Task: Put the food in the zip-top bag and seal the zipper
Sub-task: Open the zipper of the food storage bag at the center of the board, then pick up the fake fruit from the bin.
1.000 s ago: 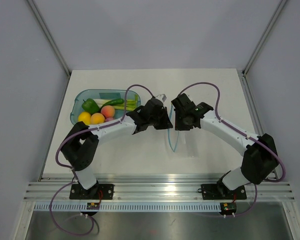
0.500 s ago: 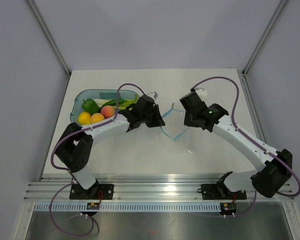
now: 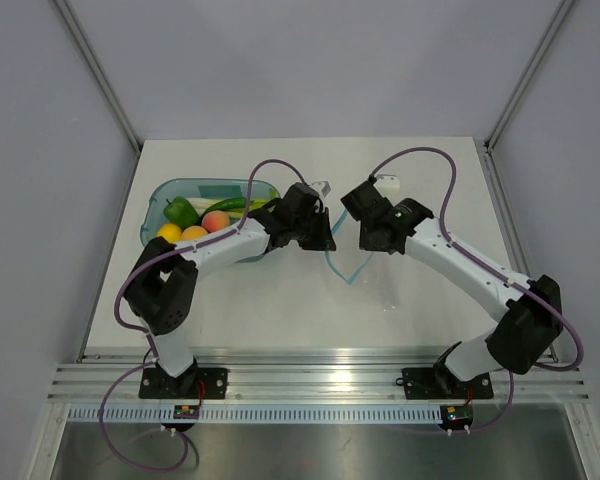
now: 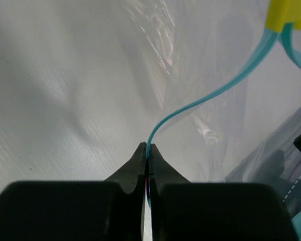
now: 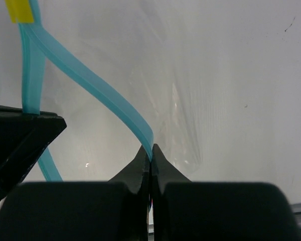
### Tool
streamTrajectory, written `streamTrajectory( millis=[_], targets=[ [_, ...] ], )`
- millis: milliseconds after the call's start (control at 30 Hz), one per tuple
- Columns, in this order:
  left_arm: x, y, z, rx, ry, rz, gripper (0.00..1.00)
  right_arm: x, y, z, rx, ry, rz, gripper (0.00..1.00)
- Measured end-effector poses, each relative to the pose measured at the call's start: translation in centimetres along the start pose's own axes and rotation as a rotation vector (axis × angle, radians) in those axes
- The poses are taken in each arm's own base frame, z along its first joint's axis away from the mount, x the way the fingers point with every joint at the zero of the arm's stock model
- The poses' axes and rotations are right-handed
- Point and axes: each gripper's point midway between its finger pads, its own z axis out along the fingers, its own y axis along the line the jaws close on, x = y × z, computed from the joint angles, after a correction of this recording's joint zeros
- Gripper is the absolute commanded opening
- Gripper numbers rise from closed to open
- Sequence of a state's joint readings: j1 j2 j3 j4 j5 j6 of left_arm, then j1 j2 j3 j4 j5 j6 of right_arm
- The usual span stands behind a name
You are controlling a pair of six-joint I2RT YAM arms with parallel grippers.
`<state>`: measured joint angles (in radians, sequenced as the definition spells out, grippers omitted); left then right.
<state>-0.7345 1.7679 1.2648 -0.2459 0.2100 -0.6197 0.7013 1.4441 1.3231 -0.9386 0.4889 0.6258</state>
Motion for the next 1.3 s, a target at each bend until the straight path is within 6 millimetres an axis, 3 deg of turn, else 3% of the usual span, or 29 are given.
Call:
streamTrajectory(
  millis=[100,300,433,567,667,700,800,900,1000,1033,1300],
  targets=[
    [0.1,0.7,-0.3,-0.025,0.025,0.016,0.31,0.7,0.5,1.6,0.031,0.033,-0.024,0.0],
    [-2.5,2.3,-1.7,-0.058,-0.004,0.032,0.63,-0.1,2.1,3.5,0.057,0.04,-0.037,0.0],
    [-3.0,3.5,-2.8,-0.084,-0.003,0.03,0.64,-1.5,3.6,4.2,0.046,0.023,-0.027,0.0],
    [-3.3,3.2,-4.6,-0.07,-0.012,0.025,0.61,-2.2,5.0,5.5,0.046,0.024,-0.039,0.0],
    [-4.3,4.2,-7.8,-0.058,-0.077,-0.017,0.61,-2.0,5.5,6.2,0.048,0.038,-0.055,0.0],
    [-4.8,4.9,-9.0,-0.066,-0.104,-0.034,0.71,-1.9,5.6,6.4,0.048,0.04,-0.058,0.0],
    [-7.4,8.1,-14.0,-0.143,-0.232,-0.111,0.77,-1.7,5.9,6.5,0.041,0.051,-0.066,0.0],
    [-9.1,12.4,-17.2,-0.274,-0.314,-0.179,0.77,-1.5,6.2,6.4,0.028,0.057,-0.069,0.0],
    [-8.1,16.1,-18.5,-0.428,-0.298,-0.237,0.78,-1.4,6.6,6.2,0.016,0.055,-0.072,0.0],
    [-7.4,16.8,-18.5,-0.466,-0.275,-0.251,0.84,-1.4,6.8,6.2,0.011,0.053,-0.072,0.0],
    [-3.0,21.3,-17.5,-0.684,-0.162,-0.378,0.81,-1.2,7.6,6.1,-0.017,0.056,-0.073,0.0]
  ],
)
